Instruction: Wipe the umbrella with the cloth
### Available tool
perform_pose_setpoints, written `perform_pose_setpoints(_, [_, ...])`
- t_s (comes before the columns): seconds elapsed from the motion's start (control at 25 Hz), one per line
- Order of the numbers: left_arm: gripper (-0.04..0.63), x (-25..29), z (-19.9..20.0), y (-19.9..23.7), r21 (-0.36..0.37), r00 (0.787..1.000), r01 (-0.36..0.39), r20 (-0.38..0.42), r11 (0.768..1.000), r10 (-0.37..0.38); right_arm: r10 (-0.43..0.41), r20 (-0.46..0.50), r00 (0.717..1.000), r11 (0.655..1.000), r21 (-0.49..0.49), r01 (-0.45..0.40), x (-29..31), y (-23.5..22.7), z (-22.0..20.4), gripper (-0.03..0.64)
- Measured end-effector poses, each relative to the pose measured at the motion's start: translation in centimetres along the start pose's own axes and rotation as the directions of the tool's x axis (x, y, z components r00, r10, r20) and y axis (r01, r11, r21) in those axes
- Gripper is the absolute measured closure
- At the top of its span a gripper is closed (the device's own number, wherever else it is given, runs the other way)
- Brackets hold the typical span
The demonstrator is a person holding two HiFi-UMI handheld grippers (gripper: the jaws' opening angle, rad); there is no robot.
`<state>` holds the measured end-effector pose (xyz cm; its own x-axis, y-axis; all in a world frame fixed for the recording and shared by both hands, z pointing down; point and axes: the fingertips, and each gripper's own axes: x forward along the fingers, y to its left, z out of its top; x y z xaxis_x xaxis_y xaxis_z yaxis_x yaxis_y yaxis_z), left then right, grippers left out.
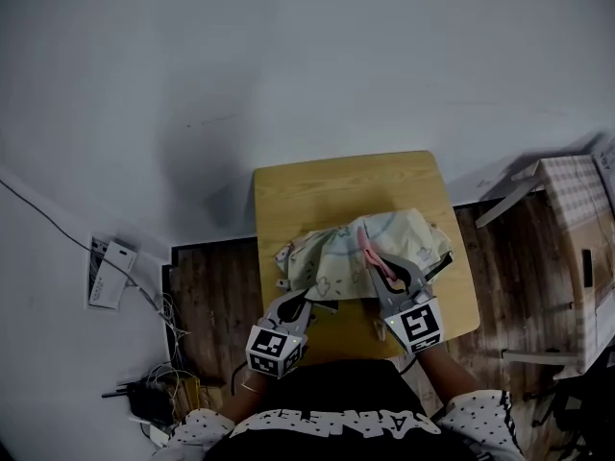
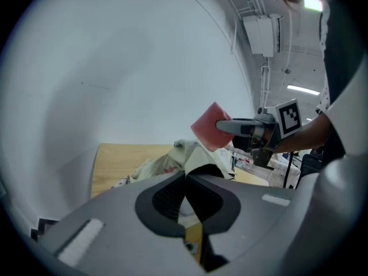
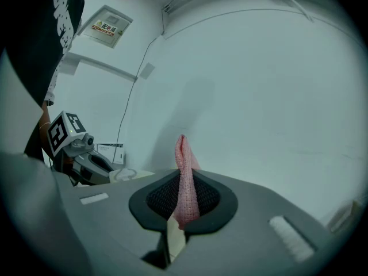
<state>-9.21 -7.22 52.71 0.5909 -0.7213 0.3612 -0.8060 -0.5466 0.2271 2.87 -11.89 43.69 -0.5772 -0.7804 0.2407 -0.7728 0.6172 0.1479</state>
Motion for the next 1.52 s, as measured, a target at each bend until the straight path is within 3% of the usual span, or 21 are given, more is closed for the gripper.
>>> perform_pose_setpoints(0.36, [0.595,-0.7,0.7,-0.9,0.038,0.997,0.071,0.01,0.997,-0.071,0.093,-0.068,0.993,0.994,-0.051,-0.096,4.3,2.7,-0.5,0.584])
perform_pose_setpoints(0.88, [0.595,-1.1,0.7,-0.5,0.007,0.998,0.056,0.011,0.998,-0.056,0.256,-0.144,0.956,0.964,-0.039,-0.264,4.7,7.6,-3.3,0.584])
perform_pose_setpoints(1.52, [0.595,-1.3,0.3,-0.5,-0.046,0.996,0.079,-0.023,0.996,-0.081,0.333,-0.179,0.926,0.942,0.009,-0.337,2.0,11.5,-4.9,0.584])
